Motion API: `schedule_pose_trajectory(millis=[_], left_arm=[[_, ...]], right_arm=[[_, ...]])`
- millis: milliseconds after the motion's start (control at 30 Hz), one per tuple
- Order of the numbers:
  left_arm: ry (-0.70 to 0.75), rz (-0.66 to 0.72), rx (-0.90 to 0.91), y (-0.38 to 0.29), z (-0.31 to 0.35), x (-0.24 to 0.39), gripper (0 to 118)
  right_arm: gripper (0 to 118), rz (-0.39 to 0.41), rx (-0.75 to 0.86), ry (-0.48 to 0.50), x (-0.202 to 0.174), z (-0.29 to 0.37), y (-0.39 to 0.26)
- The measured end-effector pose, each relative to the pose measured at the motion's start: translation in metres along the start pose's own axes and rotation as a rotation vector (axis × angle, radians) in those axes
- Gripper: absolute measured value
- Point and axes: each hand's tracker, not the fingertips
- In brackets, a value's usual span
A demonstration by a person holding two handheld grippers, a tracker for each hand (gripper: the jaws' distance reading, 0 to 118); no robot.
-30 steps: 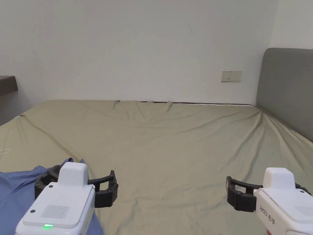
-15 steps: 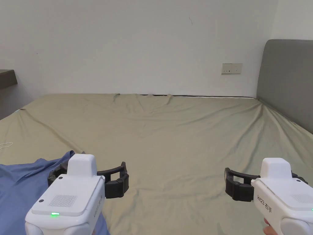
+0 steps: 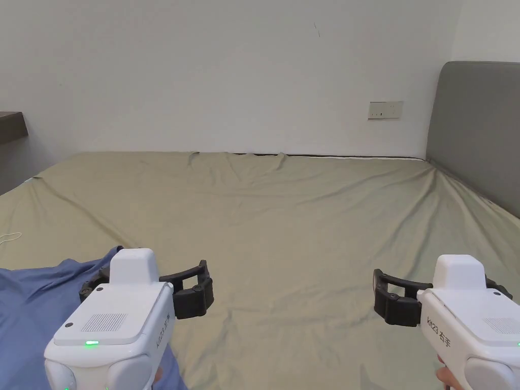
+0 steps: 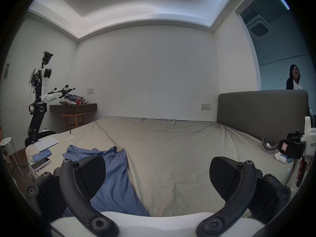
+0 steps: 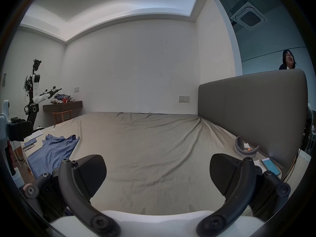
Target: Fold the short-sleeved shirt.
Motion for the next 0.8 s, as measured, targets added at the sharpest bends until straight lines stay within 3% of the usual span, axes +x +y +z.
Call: schedule_pose_trajectory(millis=[500, 633, 800], left_arm=[[-0.02, 0.012, -0.008, -0.0013, -0.0005, 0.0029, 114], [-0.027, 0.0, -0.005, -0.0045, -0.0017, 0.0056, 112], [-0.024, -0.008, -0.008, -0.0051, -0.0029, 0.0071, 112]], right_arm=[[118, -0.022, 0.003, -0.007, 0.0027, 0.0005, 0.001], [109, -0.022, 0.007, -0.007, 0.0027, 0.0006, 0.0018], [109, -0.019, -0.01, -0.023, 0.0027, -0.002, -0.0004]])
